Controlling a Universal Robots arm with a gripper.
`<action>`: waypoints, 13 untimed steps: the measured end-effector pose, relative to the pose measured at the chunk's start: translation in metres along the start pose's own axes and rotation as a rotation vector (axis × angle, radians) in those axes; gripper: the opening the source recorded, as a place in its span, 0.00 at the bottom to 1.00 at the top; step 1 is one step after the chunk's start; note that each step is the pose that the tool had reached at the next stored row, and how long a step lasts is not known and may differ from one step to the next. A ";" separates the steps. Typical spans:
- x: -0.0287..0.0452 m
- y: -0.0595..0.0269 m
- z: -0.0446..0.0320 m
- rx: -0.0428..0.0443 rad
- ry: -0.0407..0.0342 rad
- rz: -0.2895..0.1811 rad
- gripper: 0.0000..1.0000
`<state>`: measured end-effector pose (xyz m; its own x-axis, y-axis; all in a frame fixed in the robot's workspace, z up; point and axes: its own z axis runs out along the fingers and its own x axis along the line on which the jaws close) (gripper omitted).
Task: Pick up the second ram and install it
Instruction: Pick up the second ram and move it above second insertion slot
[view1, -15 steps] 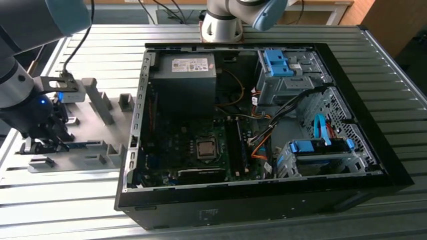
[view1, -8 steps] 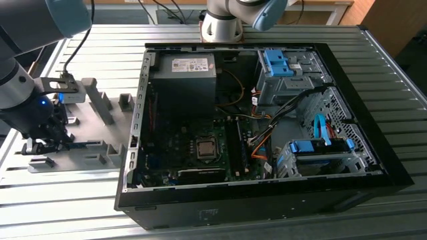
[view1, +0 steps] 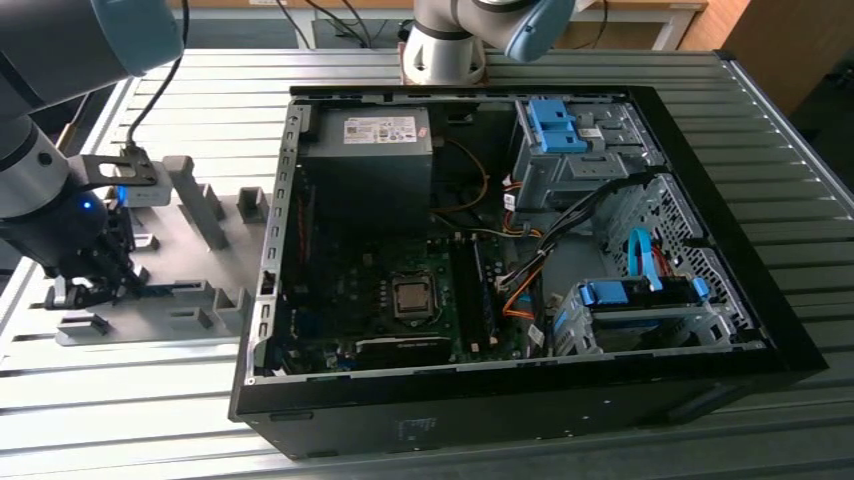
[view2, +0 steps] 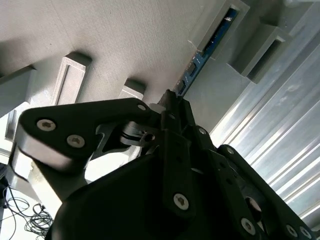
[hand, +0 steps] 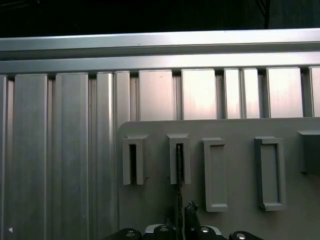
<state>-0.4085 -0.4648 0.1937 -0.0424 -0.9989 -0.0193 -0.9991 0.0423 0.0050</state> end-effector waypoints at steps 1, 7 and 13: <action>0.0000 0.0000 0.0000 0.0000 0.0000 0.000 0.24; 0.0000 0.0000 0.0000 0.0000 0.0000 0.000 0.14; 0.0000 0.0000 0.0001 0.0003 -0.0003 0.000 0.14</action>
<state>-0.4085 -0.4648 0.1937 -0.0424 -0.9989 -0.0196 -0.9991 0.0423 0.0047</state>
